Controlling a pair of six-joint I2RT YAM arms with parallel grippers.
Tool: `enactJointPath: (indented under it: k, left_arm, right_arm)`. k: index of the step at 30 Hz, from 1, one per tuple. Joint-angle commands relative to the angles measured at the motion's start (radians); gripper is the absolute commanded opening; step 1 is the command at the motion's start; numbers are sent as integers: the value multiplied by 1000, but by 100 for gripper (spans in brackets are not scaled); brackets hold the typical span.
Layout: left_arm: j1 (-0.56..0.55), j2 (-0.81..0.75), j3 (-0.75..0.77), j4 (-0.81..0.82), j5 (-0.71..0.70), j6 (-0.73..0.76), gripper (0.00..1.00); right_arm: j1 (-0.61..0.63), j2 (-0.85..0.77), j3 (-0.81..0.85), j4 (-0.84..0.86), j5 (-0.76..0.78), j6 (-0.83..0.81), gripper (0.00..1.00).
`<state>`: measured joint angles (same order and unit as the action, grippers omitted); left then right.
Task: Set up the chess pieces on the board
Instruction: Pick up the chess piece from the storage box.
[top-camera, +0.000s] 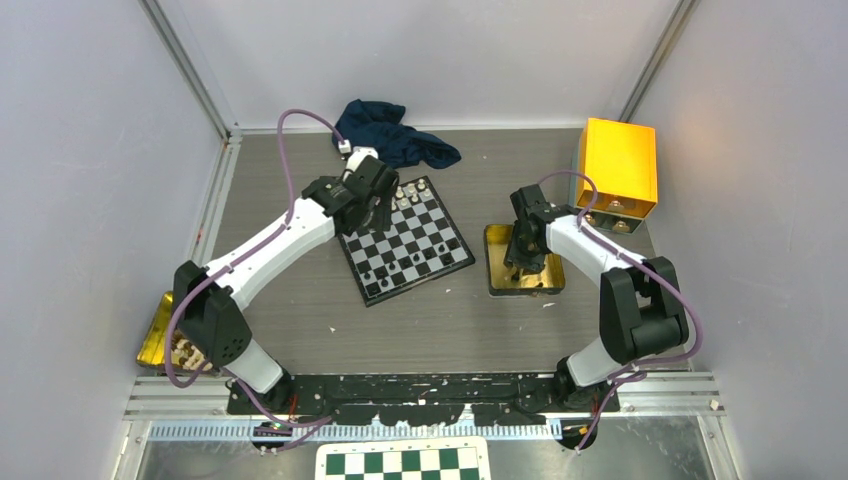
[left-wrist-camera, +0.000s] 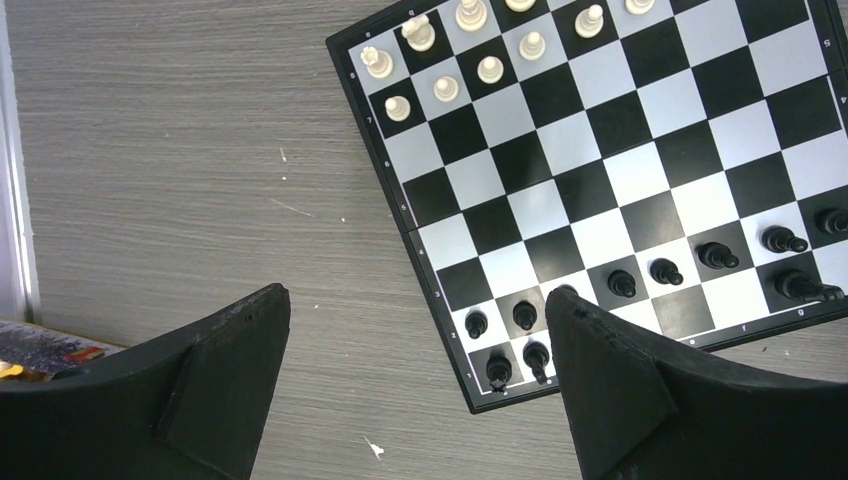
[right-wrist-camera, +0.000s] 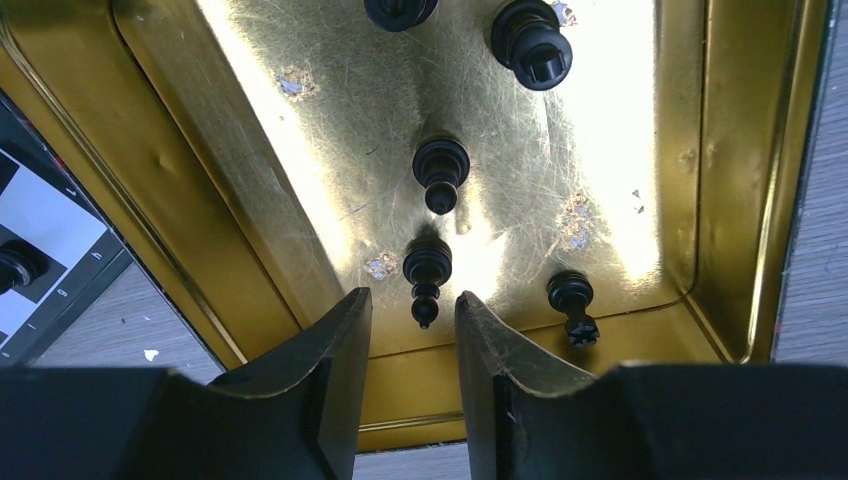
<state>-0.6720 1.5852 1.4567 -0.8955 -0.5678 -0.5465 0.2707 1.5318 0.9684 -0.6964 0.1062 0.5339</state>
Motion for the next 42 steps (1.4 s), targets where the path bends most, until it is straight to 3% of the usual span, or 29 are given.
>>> enactJointPath:
  k: [1, 24, 35, 42]
  left_arm:
    - [5, 4, 52, 10, -26, 18, 100]
    - [16, 19, 57, 22, -21, 47, 100]
    - [20, 29, 62, 27, -14, 54, 100]
    - [20, 31, 64, 27, -12, 56, 100]
  right_arm:
    - [-6, 6, 39, 27, 24, 11, 42]
    - [-43, 136, 105, 95, 70, 8, 40]
    - [-48, 134, 99, 91, 78, 7, 28]
    - [-49, 130, 99, 83, 79, 7, 12]
